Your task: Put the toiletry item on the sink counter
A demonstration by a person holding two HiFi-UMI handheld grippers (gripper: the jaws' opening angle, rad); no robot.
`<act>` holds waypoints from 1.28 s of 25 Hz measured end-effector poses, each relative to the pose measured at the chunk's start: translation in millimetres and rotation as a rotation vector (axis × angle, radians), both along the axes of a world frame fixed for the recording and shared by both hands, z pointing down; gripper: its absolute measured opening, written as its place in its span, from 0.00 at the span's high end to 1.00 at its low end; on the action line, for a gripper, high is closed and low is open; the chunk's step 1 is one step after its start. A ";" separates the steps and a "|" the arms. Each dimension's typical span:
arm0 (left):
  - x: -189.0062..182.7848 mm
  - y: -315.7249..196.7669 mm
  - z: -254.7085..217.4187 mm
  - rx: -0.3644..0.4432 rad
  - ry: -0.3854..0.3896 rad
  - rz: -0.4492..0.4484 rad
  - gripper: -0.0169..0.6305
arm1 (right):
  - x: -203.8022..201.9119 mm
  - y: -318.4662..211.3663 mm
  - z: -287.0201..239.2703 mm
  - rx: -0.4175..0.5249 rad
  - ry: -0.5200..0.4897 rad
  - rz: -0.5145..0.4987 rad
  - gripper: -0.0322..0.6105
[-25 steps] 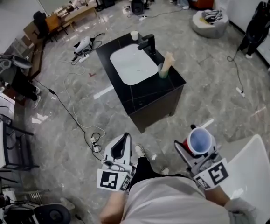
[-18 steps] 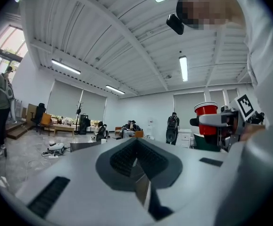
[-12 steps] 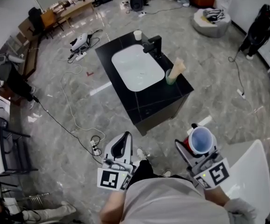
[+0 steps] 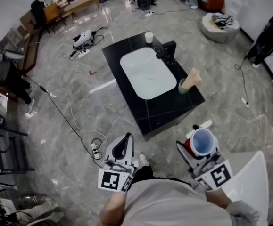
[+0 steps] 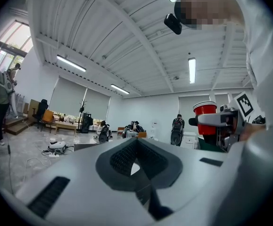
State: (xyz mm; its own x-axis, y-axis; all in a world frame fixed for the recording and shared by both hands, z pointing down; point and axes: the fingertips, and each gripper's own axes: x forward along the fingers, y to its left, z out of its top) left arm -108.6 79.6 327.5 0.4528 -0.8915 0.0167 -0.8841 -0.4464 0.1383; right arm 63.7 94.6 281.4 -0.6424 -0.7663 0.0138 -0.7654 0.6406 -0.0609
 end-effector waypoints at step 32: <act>-45.3 -99.3 26.3 -0.027 0.095 0.147 0.97 | -57.7 -67.1 -2.3 -0.009 0.108 0.122 0.48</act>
